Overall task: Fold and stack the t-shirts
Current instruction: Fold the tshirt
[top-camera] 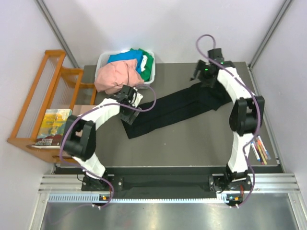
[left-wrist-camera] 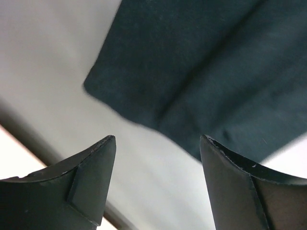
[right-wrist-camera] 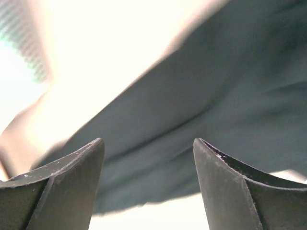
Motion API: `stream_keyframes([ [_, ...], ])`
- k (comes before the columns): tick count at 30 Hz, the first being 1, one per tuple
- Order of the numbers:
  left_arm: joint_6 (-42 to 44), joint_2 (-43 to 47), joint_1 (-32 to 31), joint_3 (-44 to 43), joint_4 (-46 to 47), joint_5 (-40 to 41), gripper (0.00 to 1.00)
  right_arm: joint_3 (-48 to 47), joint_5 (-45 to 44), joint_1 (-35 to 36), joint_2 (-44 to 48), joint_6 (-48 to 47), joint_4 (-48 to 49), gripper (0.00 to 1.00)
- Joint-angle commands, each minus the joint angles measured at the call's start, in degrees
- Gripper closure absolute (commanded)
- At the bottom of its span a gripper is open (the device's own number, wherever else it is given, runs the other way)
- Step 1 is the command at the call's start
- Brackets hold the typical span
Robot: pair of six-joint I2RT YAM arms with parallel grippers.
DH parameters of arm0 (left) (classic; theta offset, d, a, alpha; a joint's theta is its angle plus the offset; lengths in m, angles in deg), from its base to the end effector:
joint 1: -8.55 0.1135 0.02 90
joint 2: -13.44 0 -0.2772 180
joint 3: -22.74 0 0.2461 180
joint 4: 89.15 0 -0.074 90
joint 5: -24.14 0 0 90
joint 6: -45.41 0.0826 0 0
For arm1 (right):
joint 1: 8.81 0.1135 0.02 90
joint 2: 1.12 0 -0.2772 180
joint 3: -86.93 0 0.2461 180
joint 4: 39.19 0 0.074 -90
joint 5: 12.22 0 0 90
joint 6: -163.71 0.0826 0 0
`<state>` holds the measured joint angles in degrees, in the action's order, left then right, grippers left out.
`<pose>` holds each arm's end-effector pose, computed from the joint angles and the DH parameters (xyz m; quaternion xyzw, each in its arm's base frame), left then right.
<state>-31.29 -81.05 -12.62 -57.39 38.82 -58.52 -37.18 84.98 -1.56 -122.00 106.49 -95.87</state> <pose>0.3233 -0.1139 0.1859 0.2769 0.9369 0.0485 0.2080 0.4955 0.0735 0.2400 0.1902 0.9286 0.1631 0.2737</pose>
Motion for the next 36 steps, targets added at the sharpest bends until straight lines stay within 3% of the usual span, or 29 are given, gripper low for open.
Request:
stream_keyframes([
  [1,-1.61,-6.74,0.95,-4.64,4.25,-0.57,0.25,7.92,2.63,7.86,14.26,-3.95,4.59,0.25],
  [10,-1.08,-13.17,5.61,-12.64,3.55,-3.91,0.25,21.57,1.68,16.22,19.54,-4.91,6.18,0.27],
  [25,0.50,-12.90,6.49,-6.58,6.27,-2.06,0.27,25.18,3.52,15.43,15.67,-3.86,7.76,0.28],
  [27,0.59,-13.43,6.49,-6.05,6.18,-2.50,0.35,26.32,3.78,15.52,16.11,-3.95,7.76,0.28],
  [28,0.67,-13.61,6.40,-5.53,6.10,-2.67,0.45,26.67,3.78,15.52,16.55,-3.86,7.76,0.28],
  [29,0.67,-13.87,6.40,-5.26,6.01,-2.59,0.73,27.02,3.70,15.52,16.73,-3.95,7.76,0.28],
  [32,0.59,-13.70,6.40,-4.30,5.66,-2.85,0.94,27.47,3.52,15.34,16.55,-3.95,7.59,0.28],
  [36,1.02,-12.82,6.40,-2.46,5.39,-3.11,0.89,27.20,3.96,15.17,16.20,-3.60,7.50,0.28],
])
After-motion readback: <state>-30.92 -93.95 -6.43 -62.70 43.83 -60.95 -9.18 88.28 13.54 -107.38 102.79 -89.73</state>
